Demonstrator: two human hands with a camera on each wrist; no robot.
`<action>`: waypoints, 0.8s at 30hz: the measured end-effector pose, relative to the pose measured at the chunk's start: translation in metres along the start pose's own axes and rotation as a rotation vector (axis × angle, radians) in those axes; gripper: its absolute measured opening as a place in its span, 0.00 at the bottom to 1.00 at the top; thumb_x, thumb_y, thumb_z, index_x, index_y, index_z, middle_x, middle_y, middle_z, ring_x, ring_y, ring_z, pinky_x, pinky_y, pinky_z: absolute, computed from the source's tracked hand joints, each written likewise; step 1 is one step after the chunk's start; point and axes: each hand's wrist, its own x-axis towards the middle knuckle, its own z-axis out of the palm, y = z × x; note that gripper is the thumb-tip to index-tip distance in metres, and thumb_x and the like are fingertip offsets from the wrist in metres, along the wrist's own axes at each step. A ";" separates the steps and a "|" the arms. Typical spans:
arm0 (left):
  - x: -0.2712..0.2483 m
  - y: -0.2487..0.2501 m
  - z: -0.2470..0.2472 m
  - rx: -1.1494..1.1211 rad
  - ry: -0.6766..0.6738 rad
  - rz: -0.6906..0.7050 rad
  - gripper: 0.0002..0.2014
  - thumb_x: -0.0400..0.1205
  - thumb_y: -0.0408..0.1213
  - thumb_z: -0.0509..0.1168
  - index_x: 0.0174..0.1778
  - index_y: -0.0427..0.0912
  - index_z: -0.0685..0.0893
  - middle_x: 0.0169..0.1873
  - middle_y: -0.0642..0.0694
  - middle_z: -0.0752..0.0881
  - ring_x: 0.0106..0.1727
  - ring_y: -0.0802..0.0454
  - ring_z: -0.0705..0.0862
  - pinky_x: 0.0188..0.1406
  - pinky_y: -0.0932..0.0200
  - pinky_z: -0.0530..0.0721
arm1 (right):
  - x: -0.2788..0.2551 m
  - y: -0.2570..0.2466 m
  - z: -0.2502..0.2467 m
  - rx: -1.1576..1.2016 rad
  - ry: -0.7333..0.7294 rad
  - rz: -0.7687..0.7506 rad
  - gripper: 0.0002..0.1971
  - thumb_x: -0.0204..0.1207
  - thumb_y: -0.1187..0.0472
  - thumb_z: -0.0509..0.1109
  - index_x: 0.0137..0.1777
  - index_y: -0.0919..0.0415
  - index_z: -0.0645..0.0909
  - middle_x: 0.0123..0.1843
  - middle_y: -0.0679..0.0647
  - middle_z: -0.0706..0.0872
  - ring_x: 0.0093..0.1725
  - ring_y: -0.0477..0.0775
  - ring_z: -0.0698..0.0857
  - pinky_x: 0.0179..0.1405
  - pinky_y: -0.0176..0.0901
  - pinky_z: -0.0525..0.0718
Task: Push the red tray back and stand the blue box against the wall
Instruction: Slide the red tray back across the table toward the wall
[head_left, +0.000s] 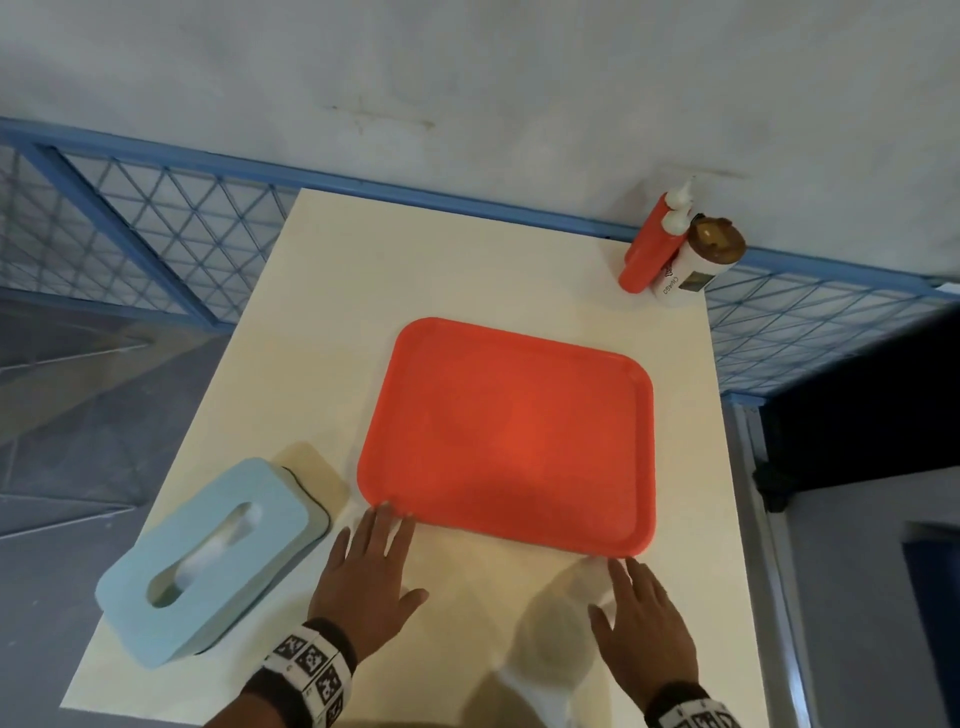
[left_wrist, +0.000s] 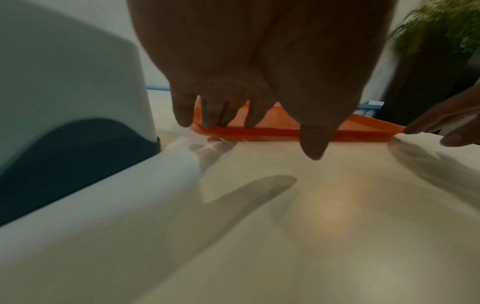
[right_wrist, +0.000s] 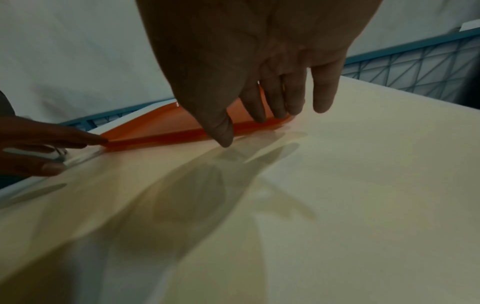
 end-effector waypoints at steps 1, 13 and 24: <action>0.001 0.000 0.000 0.006 0.008 0.001 0.47 0.69 0.66 0.69 0.78 0.41 0.67 0.76 0.33 0.71 0.73 0.36 0.73 0.65 0.34 0.77 | 0.001 0.000 0.004 -0.003 0.011 0.008 0.36 0.77 0.42 0.60 0.82 0.53 0.54 0.84 0.54 0.61 0.82 0.57 0.60 0.80 0.50 0.64; 0.025 -0.001 -0.009 -0.019 -0.030 -0.134 0.53 0.60 0.63 0.77 0.75 0.33 0.71 0.72 0.30 0.75 0.69 0.32 0.77 0.59 0.33 0.81 | 0.031 -0.023 -0.006 -0.143 0.075 -0.028 0.41 0.59 0.40 0.76 0.73 0.54 0.74 0.70 0.56 0.82 0.65 0.63 0.83 0.55 0.57 0.88; 0.074 -0.006 -0.022 -0.037 0.040 -0.134 0.50 0.61 0.63 0.76 0.75 0.38 0.71 0.70 0.28 0.76 0.69 0.29 0.77 0.56 0.32 0.83 | 0.079 -0.031 -0.035 -0.127 0.103 -0.057 0.38 0.66 0.40 0.71 0.75 0.52 0.70 0.74 0.54 0.79 0.71 0.61 0.78 0.62 0.56 0.84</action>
